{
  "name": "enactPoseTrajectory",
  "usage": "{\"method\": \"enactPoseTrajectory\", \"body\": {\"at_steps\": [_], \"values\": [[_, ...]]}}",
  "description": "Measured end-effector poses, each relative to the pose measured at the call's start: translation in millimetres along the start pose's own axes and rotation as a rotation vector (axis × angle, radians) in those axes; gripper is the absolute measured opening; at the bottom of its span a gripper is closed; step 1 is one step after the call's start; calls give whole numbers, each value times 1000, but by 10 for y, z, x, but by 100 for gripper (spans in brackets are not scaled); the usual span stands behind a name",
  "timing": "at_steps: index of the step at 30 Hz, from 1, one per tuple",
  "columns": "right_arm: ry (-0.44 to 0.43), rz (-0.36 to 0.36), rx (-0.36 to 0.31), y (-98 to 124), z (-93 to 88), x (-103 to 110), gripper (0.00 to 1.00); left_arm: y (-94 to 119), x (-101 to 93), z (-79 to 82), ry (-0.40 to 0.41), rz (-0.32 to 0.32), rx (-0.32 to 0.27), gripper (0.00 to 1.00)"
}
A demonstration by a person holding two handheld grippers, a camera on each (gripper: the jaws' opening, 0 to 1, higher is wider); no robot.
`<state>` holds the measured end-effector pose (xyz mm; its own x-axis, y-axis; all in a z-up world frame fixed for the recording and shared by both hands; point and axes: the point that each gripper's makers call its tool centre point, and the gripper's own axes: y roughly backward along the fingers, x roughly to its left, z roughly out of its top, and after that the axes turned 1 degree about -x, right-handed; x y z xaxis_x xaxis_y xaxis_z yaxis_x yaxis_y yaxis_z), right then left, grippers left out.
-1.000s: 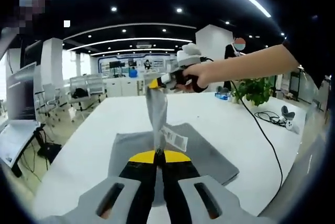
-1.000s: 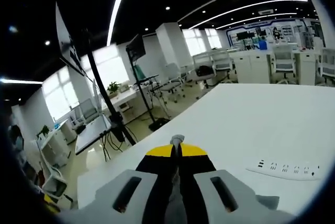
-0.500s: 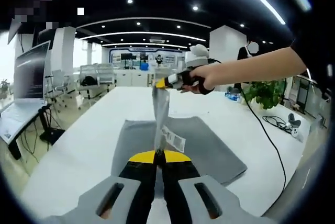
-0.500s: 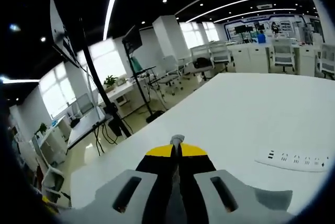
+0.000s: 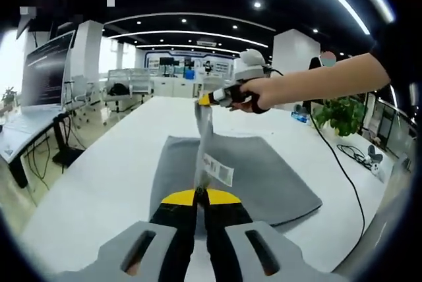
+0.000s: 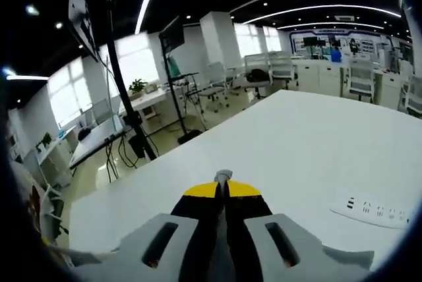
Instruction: Fold the towel on the table until its edges align and the towel forms a compact rectangular stack.
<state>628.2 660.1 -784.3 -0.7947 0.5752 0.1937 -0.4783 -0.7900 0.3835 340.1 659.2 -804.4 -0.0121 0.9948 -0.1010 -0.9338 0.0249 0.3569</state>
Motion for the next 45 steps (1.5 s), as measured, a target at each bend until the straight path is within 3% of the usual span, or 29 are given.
{"method": "enactPoseTrajectory", "body": {"at_steps": [10,18,30,36,45], "values": [[115,-7,72,-256,-137,31,1,-68,147,-229,38,27,29,4],[116,-2,78,-418,-203,55,1,-108,275,-350,98,59,30,4],[50,-11,92,-625,-411,116,1,-162,431,-516,217,86,16,8],[23,-22,92,-711,-476,106,1,-159,475,-527,269,98,-1,7],[46,-16,98,-861,-596,176,2,-168,551,-637,276,155,23,5]]}}
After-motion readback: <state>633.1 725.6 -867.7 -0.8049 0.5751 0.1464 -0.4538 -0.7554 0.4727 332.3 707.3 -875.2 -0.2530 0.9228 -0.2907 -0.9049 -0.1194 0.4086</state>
